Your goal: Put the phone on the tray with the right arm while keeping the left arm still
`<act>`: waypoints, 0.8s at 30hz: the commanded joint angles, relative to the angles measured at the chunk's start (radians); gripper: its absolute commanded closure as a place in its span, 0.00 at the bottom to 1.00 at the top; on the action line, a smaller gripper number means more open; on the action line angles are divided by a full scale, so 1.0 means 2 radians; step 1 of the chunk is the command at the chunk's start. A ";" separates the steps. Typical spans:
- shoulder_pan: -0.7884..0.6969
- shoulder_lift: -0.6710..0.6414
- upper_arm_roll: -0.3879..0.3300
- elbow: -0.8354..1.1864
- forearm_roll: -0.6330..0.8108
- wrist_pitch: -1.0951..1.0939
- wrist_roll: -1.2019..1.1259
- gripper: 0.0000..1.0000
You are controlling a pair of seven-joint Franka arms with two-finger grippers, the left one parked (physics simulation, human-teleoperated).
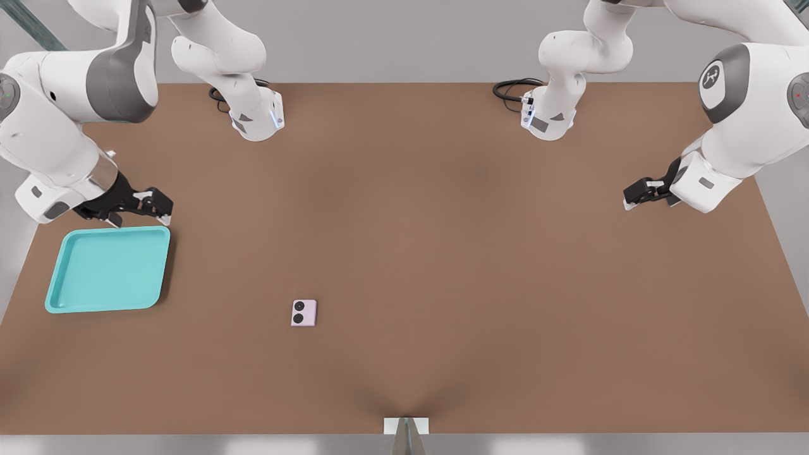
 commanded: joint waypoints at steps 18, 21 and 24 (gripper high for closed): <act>0.126 0.297 0.010 0.084 -0.001 0.198 0.282 0.00; 0.128 0.310 0.008 0.086 -0.001 0.213 0.301 0.00; 0.134 0.325 0.009 0.085 -0.001 0.231 0.328 0.00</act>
